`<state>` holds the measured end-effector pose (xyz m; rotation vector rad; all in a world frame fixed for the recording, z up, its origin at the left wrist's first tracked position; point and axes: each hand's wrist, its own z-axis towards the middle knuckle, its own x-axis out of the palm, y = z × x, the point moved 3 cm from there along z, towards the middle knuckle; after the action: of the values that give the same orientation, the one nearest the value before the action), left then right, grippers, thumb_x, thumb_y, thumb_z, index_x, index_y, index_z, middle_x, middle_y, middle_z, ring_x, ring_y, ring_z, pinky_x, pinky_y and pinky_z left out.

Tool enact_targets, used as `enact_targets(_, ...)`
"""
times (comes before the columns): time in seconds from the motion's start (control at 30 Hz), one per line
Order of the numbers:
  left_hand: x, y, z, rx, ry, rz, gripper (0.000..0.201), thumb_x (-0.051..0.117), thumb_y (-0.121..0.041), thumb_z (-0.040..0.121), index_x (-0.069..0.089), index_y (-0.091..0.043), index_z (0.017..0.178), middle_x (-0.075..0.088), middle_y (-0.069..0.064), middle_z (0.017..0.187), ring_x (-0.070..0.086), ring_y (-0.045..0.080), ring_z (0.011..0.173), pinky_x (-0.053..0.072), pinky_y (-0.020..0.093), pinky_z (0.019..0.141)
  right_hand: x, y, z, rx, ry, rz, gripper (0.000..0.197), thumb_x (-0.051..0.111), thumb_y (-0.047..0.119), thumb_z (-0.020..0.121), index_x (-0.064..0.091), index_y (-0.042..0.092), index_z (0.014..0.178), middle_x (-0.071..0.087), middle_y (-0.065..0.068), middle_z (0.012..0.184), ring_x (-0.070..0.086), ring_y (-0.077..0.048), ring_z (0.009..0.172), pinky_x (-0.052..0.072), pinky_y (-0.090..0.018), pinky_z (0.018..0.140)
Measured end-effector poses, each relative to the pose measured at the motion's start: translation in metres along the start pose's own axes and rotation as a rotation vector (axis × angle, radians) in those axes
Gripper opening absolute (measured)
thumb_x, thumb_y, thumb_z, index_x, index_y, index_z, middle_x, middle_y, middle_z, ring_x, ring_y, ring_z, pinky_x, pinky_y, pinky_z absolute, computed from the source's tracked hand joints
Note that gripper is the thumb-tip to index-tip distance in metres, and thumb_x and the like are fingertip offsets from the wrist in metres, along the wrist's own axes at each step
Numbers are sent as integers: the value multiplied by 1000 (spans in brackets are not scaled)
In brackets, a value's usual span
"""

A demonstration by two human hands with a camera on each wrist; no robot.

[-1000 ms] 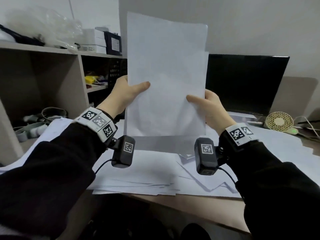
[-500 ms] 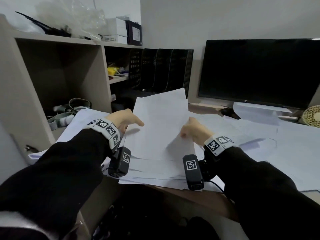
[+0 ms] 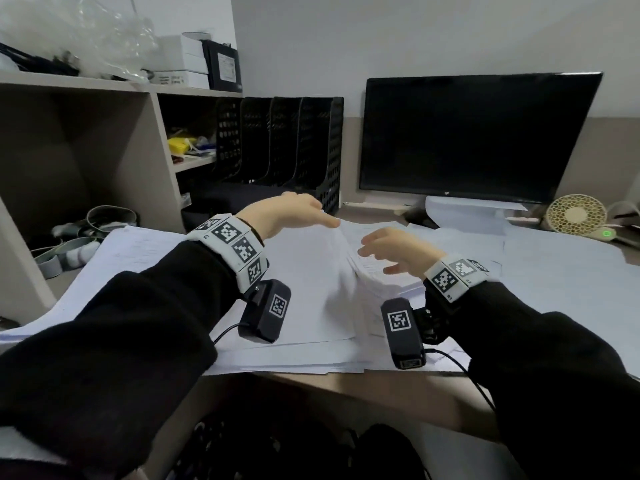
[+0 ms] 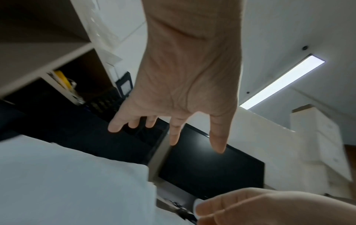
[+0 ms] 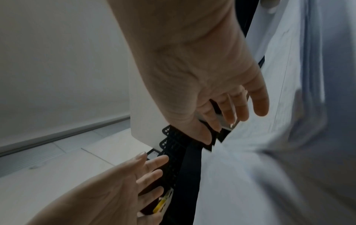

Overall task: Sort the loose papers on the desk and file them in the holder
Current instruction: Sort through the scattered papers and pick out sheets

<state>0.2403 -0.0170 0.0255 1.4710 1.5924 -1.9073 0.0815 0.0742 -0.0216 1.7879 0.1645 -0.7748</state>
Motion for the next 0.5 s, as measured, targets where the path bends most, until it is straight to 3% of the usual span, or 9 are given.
enact_targets(0.13,37,-50,3,141,108,-4,70,64,-48,86,39,-19,144,25,3,154,26,22,141,23,40,116,-50,-29,-9,46,-89,-5,26,59,15,92,60,13,118,56,-4,125,51,-18,112,48,-36,91)
enact_targets(0.27,77,-93,0,202,268,-21,56,59,-43,91,44,-19,140,43,1,146,40,20,134,31,43,112,-103,-69,-19,159,-124,-132,29,60,17,91,60,10,119,57,-5,125,54,-18,104,50,-38,89)
enact_targets(0.33,102,-116,0,215,398,-23,48,56,-41,94,48,-19,135,49,1,140,52,21,125,40,43,106,-131,-90,-30,246,-139,-245,33,63,19,89,61,9,121,58,-6,127,56,-19,108,50,-39,90)
enact_targets(0.43,135,-141,-2,229,534,38,43,55,-39,95,51,-17,131,55,3,130,61,23,114,49,39,97,-159,-114,-46,349,-95,-403,42,64,23,89,58,6,127,53,-14,137,50,-26,128,50,-38,92)
enact_targets(0.5,153,-155,-2,227,583,72,46,55,-38,95,47,-17,135,52,5,136,61,25,115,51,39,95,-168,-125,-54,396,-41,-487,44,62,29,91,56,7,129,59,-10,122,49,-25,128,52,-28,66)
